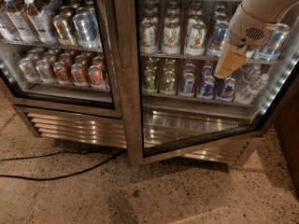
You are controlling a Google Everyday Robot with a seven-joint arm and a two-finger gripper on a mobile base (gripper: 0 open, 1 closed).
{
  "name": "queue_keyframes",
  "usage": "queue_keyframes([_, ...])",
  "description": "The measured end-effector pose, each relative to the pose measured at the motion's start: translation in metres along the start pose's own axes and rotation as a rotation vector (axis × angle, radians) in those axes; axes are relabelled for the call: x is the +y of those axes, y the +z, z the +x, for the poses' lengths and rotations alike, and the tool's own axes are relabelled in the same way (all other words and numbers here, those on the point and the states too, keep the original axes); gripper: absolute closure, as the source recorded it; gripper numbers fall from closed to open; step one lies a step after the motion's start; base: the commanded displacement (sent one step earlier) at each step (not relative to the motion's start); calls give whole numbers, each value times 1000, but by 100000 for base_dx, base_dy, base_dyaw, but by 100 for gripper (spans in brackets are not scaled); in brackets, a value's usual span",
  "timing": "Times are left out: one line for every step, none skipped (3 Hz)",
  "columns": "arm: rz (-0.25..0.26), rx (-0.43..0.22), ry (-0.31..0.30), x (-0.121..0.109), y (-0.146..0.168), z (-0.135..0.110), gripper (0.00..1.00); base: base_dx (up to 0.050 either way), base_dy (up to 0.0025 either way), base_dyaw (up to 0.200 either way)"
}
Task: Close right fridge door
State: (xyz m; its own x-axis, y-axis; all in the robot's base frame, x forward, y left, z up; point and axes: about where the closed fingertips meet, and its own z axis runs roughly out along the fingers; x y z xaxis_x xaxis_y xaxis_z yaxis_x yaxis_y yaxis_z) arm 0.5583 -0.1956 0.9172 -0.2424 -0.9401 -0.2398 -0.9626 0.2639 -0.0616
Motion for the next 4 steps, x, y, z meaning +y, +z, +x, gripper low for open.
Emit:
queue_keyframes([0,0,0,0,0,0,100,4856,-4,95])
queue_keyframes([0,0,0,0,0,0,100,4846,1,-55])
queue_keyframes([0,0,0,0,0,0,100,4846,3,-59])
queue_keyframes([0,0,0,0,0,0,100,4849,0,2])
